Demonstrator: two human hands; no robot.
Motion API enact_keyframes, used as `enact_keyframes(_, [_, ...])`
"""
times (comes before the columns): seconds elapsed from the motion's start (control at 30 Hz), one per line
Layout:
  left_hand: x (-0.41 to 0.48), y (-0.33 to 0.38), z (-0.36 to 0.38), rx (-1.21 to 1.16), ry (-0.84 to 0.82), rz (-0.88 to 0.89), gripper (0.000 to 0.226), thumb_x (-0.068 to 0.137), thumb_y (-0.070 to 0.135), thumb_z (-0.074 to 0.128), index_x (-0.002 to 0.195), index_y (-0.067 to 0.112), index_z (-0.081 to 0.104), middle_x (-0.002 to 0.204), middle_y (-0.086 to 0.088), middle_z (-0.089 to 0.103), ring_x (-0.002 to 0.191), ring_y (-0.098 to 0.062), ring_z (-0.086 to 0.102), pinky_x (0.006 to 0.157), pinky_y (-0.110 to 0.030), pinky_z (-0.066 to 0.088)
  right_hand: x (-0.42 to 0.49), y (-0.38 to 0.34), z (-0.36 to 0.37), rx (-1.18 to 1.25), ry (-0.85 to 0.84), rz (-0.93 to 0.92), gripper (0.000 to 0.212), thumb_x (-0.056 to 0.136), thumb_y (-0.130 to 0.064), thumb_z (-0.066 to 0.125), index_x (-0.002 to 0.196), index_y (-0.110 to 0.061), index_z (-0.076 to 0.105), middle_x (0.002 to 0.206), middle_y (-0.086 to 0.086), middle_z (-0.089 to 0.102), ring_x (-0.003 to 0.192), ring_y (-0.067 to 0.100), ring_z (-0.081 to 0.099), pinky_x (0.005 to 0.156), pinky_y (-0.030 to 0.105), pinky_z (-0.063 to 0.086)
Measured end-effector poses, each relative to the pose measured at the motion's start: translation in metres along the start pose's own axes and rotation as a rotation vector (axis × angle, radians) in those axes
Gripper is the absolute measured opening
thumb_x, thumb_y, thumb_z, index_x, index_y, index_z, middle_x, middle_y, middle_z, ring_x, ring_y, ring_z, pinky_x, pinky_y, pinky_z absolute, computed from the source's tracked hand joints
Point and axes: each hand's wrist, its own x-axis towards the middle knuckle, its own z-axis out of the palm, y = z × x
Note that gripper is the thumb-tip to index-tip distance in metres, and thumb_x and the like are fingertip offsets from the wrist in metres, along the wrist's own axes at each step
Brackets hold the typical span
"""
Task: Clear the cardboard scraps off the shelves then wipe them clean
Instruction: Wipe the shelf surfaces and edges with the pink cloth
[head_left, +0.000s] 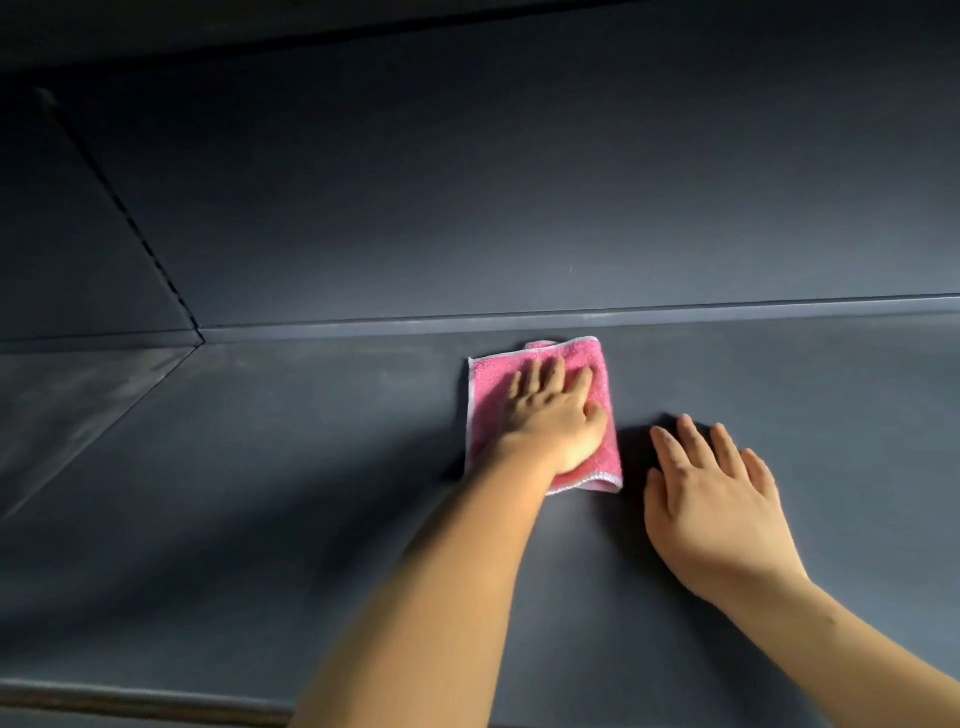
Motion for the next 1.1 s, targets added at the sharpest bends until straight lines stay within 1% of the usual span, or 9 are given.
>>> enact_keyframes(0.1, [0.003, -0.015, -0.005, -0.008, 0.017, -0.137, 0.054, 0.097, 0.034, 0.017, 0.145, 0.02, 0.0, 0.155, -0.009, -0.009, 0.142, -0.028, -0.011, 0.115, -0.041, -0.008, 0.0, -0.002, -0.002, 0.002, -0.005, -0.001, 0.077, 0.077, -0.038, -0.004, 0.147, -0.019, 0.019, 0.158, 0.004, 0.013, 0.146, 0.026, 0.007, 0.117, 0.038, 0.008])
enact_keyframes(0.27, [-0.016, -0.042, -0.01, 0.025, 0.036, -0.289, 0.055, 0.096, 0.034, 0.015, 0.145, 0.014, -0.001, 0.155, -0.013, -0.009, 0.142, -0.03, -0.01, 0.117, -0.042, -0.007, -0.001, -0.002, -0.004, 0.008, -0.018, -0.003, 0.07, 0.081, -0.036, 0.002, 0.148, -0.019, 0.017, 0.159, 0.003, 0.01, 0.146, 0.026, 0.004, 0.117, 0.037, 0.006])
enact_keyframes(0.37, [-0.035, -0.048, -0.006, 0.041, 0.039, -0.251, 0.055, 0.096, 0.035, 0.015, 0.145, 0.016, -0.003, 0.155, -0.011, -0.01, 0.142, -0.028, -0.011, 0.117, -0.042, -0.007, -0.001, -0.001, -0.004, 0.011, -0.023, -0.004, 0.055, 0.095, -0.034, 0.012, 0.147, -0.018, 0.017, 0.159, 0.004, 0.009, 0.146, 0.026, 0.004, 0.118, 0.038, 0.006])
enact_keyframes(0.57, [-0.082, -0.018, 0.013, 0.06, 0.023, -0.012, 0.056, 0.095, 0.036, 0.016, 0.145, 0.02, -0.005, 0.155, -0.008, -0.013, 0.141, -0.025, -0.016, 0.116, -0.04, -0.011, -0.001, -0.004, -0.005, -0.007, -0.01, -0.001, 0.06, 0.09, -0.034, 0.009, 0.145, -0.016, 0.023, 0.157, 0.005, 0.017, 0.144, 0.028, 0.012, 0.116, 0.04, 0.012])
enact_keyframes(0.63, [-0.091, -0.009, 0.015, 0.058, 0.002, 0.036, 0.06, 0.09, 0.039, 0.008, 0.145, 0.019, -0.005, 0.154, -0.009, -0.014, 0.141, -0.025, -0.018, 0.115, -0.04, -0.013, -0.001, -0.005, -0.006, -0.017, -0.01, 0.015, 0.058, 0.091, -0.033, 0.012, 0.144, -0.015, 0.026, 0.156, 0.006, 0.019, 0.143, 0.029, 0.014, 0.115, 0.04, 0.014])
enact_keyframes(0.7, [-0.098, -0.005, 0.015, 0.049, -0.004, 0.058, 0.057, 0.093, 0.038, 0.01, 0.145, 0.02, -0.006, 0.154, -0.009, -0.015, 0.141, -0.025, -0.019, 0.115, -0.04, -0.013, 0.0, -0.011, -0.01, -0.024, -0.02, 0.032, 0.055, 0.092, -0.032, 0.014, 0.142, -0.012, 0.028, 0.155, 0.008, 0.021, 0.143, 0.03, 0.015, 0.115, 0.039, 0.015])
enact_keyframes(0.8, [-0.115, -0.012, 0.017, 0.04, 0.012, 0.069, 0.056, 0.096, 0.036, 0.017, 0.144, 0.019, -0.006, 0.154, -0.009, -0.017, 0.14, -0.023, -0.021, 0.114, -0.039, -0.015, 0.0, -0.03, -0.011, 0.003, -0.037, -0.009, 0.05, 0.097, -0.029, 0.021, 0.143, -0.011, 0.027, 0.157, 0.007, 0.017, 0.144, 0.028, 0.012, 0.115, 0.038, 0.013])
enact_keyframes(0.93, [-0.145, -0.054, 0.016, 0.107, 0.047, 0.0, 0.063, 0.085, 0.043, 0.004, 0.143, 0.023, -0.011, 0.153, -0.005, -0.02, 0.14, -0.018, -0.021, 0.109, -0.032, -0.019, -0.006, -0.057, -0.002, 0.038, -0.055, -0.108, 0.049, 0.098, -0.027, 0.025, 0.146, -0.014, 0.021, 0.159, 0.004, 0.011, 0.146, 0.025, 0.007, 0.117, 0.036, 0.008])
enact_keyframes(1.1, [-0.148, -0.1, 0.001, 0.079, 0.021, -0.107, 0.055, 0.097, 0.037, 0.016, 0.143, 0.026, -0.011, 0.153, -0.002, -0.02, 0.14, -0.016, -0.021, 0.113, -0.033, -0.016, 0.001, -0.076, 0.0, 0.058, -0.068, -0.12, 0.05, 0.099, -0.028, 0.023, 0.146, -0.013, 0.019, 0.159, 0.004, 0.009, 0.146, 0.026, 0.004, 0.117, 0.036, 0.006])
